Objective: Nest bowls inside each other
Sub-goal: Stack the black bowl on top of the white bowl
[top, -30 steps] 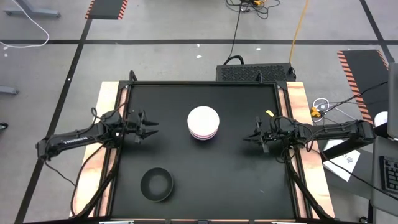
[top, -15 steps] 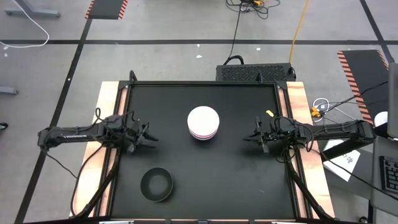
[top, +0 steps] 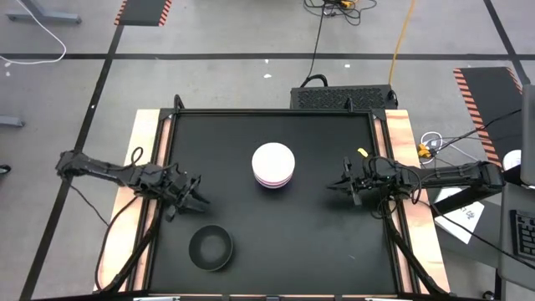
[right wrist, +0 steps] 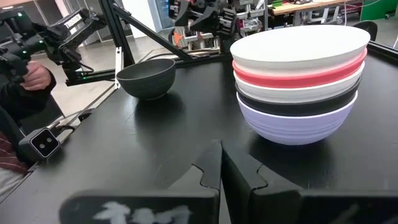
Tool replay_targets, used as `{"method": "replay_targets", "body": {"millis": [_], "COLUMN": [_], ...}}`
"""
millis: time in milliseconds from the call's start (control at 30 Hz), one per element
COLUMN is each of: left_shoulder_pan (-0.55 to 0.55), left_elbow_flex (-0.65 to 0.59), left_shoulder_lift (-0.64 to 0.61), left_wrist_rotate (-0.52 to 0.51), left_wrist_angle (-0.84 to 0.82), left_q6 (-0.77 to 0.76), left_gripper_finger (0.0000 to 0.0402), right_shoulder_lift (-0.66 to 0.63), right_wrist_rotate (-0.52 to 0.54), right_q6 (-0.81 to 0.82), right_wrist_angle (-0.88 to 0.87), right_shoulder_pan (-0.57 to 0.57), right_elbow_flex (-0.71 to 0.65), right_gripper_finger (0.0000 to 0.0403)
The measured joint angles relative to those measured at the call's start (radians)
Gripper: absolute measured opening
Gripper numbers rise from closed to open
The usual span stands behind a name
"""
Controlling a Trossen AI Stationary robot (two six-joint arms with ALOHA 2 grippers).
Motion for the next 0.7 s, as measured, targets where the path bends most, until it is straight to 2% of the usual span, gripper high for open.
{"method": "replay_targets", "body": {"millis": [167, 300, 467, 700], "left_shoulder_pan": [-0.103, -0.156, -0.203, -0.261], "left_elbow_flex": [0.000, 0.000, 0.000, 0.043], "left_shoulder_lift": [0.050, 0.104, 0.170, 0.228], "left_wrist_rotate": [-0.155, -0.220, -0.224, -0.201], "left_wrist_angle": [-0.005, -0.023, -0.023, -0.085], "left_q6": [-0.063, -0.162, -0.288, -0.381], "left_gripper_finger": [0.0222, 0.0269, 0.0311, 0.0321], "right_shoulder_lift": [0.000, 0.000, 0.000, 0.000], "right_wrist_rotate": [0.000, 0.000, 0.000, 0.000], "right_q6": [0.001, 0.001, 0.001, 0.001], "right_wrist_angle": [0.000, 0.000, 0.000, 0.000], "right_shoulder_pan": [0.000, 0.000, 0.000, 0.000], "right_elbow_flex": [0.000, 0.000, 0.000, 0.000], "right_gripper_finger": [0.0000, 0.0000, 0.0000, 0.0000]}}
